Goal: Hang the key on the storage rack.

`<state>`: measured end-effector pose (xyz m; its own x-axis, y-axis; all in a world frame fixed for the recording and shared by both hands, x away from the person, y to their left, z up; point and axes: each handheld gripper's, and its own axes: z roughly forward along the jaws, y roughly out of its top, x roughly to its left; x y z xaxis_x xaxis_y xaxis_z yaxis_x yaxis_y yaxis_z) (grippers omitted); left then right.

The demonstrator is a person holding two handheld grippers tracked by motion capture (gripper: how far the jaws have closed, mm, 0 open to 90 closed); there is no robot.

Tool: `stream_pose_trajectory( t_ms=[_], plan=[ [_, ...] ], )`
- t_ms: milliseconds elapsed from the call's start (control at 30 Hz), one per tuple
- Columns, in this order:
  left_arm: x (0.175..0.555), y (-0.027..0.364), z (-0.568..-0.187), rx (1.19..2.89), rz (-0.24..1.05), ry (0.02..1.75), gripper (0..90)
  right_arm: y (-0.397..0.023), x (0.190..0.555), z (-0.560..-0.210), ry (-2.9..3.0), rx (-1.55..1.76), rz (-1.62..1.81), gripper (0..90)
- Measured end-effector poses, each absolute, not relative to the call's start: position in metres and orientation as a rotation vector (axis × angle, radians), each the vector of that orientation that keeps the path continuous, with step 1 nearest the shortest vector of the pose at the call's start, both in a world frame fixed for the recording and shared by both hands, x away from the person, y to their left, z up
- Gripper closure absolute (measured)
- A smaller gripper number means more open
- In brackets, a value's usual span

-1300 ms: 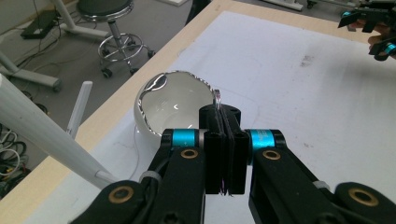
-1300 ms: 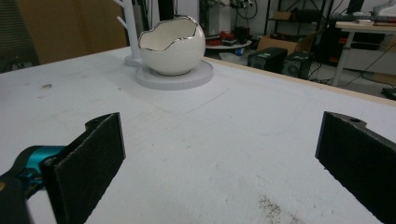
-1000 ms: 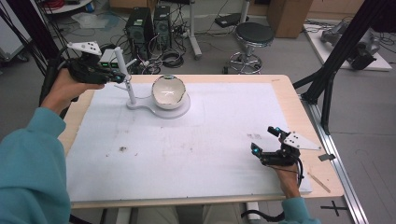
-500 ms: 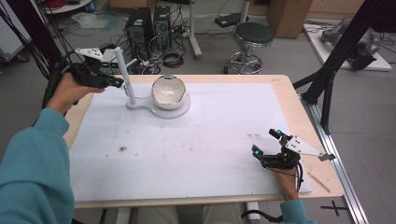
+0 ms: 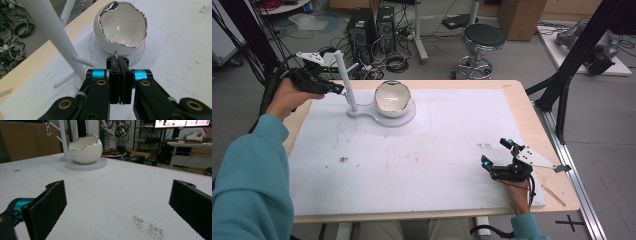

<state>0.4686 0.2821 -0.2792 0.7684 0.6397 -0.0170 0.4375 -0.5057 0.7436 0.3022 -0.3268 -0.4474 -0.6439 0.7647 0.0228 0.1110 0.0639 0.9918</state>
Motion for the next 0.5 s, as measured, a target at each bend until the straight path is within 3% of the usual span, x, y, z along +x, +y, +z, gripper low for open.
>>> stream_pose_trajectory(
  t_ms=[500],
  plan=[
    [0.4784,0.2876,-0.285,2.17,0.333,0.826,88.2,-0.3265,0.302,-0.4476,1.816,0.87,1.614,0.6]
  ],
)
